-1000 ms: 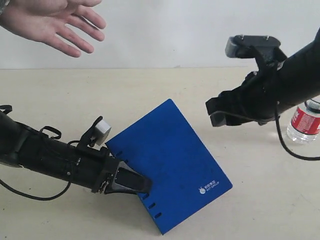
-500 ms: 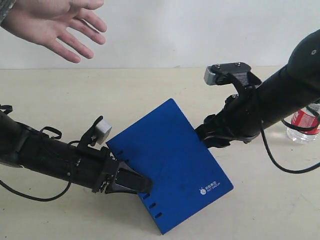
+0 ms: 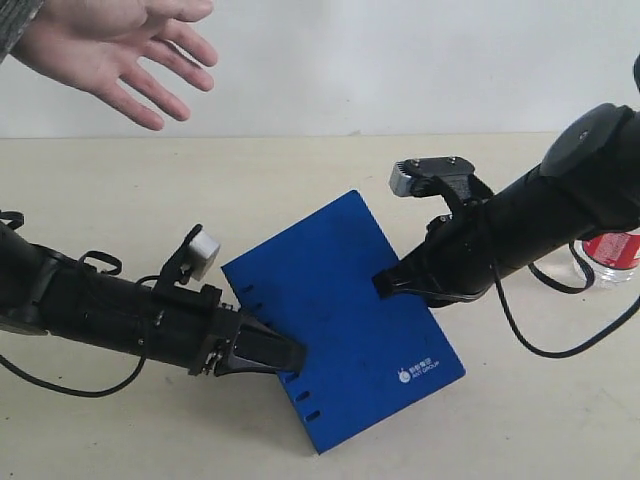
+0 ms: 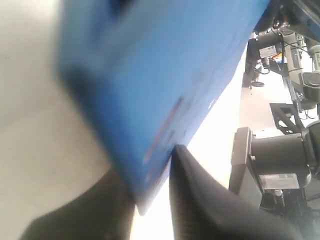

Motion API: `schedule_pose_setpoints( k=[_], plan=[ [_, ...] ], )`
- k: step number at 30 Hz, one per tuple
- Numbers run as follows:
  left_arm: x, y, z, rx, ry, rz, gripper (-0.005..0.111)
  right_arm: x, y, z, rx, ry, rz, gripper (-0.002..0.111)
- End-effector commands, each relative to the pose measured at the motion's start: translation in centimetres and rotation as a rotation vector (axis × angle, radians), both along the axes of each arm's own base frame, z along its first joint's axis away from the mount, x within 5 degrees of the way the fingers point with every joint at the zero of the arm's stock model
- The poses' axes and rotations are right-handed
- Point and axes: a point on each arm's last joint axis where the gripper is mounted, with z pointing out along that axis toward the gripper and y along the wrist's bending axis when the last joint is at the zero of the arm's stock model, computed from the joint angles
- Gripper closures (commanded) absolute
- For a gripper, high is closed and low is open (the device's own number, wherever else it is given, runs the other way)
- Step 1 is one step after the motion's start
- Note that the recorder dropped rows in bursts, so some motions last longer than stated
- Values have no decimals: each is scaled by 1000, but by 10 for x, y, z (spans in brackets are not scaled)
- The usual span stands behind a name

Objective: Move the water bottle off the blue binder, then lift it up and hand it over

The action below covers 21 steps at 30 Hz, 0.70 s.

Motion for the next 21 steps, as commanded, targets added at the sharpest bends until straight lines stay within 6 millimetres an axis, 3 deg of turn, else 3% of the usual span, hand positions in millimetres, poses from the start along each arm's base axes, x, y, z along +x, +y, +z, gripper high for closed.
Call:
schedule_pose_setpoints(
  k=[1, 4, 6, 10, 16, 21],
  plan=[
    [7, -3, 8, -51, -28, 53, 102, -2, 2, -2, 8, 22, 13, 108],
    [7, -3, 9, -62, -30, 49, 101, -1, 2, -4, 4, 28, 13, 108],
    [7, -3, 9, -67, -30, 47, 90, -1, 2, -11, -4, 49, 15, 108],
    [7, -3, 9, -60, -30, 49, 52, -5, 3, -13, -5, 73, 65, 108],
    [7, -4, 9, -53, -84, 27, 51, -14, 3, 11, 40, 60, 117, 108],
    [8, -10, 12, -67, -127, -6, 51, -10, 2, 5, 24, 72, 70, 108]
  ],
)
